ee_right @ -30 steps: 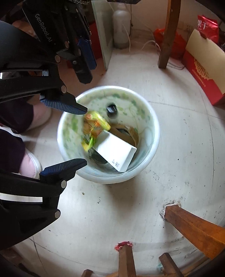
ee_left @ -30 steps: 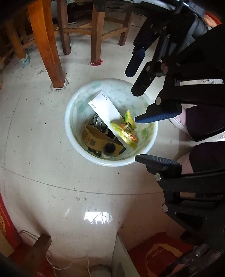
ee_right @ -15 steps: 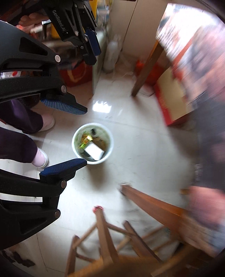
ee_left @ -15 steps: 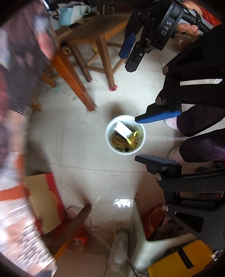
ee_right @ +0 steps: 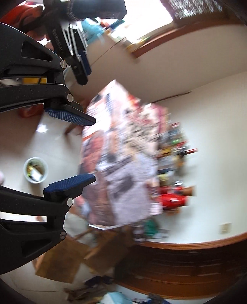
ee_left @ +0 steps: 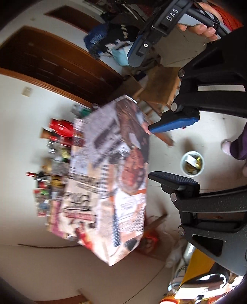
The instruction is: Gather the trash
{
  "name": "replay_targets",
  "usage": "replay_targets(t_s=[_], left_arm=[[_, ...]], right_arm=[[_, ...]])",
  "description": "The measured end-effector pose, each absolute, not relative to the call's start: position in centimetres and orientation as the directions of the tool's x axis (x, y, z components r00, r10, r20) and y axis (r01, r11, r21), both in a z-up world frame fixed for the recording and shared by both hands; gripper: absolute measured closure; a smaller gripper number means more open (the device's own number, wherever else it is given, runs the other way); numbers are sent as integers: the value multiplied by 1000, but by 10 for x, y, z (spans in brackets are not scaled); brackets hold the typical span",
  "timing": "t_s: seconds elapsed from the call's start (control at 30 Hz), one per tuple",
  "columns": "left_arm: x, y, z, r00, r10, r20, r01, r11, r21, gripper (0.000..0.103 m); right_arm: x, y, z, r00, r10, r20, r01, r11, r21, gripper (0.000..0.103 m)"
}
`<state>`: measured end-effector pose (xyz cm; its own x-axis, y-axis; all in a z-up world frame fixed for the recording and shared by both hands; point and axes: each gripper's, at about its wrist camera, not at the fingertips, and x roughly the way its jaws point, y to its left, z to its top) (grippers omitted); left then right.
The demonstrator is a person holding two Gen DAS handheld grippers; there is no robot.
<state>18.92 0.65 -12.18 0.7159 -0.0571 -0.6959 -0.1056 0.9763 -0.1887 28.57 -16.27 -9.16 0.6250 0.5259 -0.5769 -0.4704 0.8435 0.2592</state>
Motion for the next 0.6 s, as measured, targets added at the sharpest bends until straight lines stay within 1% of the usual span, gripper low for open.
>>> replay_targets(t_s=[0.1,0.17,0.23,0.27,0.3,0.33,0.37,0.4,0.47,0.5,0.6], left_arm=[[149,2,-80,791,-57,-609,-70,981,-183,61],[122,-1,-57,826,-49,-561,-56,984,-169,55],[93,-4,-39,855,-38,-518,-46,988,-148,45],[78,-5,-31,865,-31,-501,-43,990,-135,41],[66,-6,-26,873,-22,-488,-44,991,-124,30],[54,-6,-22,878,-14,-479,-48,992,-118,15],[46,-5,-19,882,-8,-472,-51,992,-113,9],[34,-4,-16,889,-2,-459,-55,992,-110,2],[19,-3,-11,895,9,-447,-62,993,-104,2],[12,-2,-10,894,10,-447,-60,993,-98,2],[-1,-2,-7,898,11,-440,-58,994,-94,2]], right_arm=[[246,-162,-52,687,536,-491,-492,840,228,54],[224,-158,-34,716,531,-453,-497,844,204,54],[204,-154,-22,733,525,-431,-498,847,184,53],[193,-153,-18,739,524,-424,-500,848,176,48],[183,-153,-15,748,517,-417,-497,852,166,43],[177,-156,-12,756,510,-411,-491,856,160,30],[167,-154,-10,773,495,-396,-477,866,150,20],[160,-155,-9,786,485,-384,-468,872,142,17],[149,-157,-8,802,471,-367,-456,880,133,2],[144,-157,-6,808,464,-364,-450,884,129,0],[132,-158,0,818,454,-354,-444,889,115,0]])
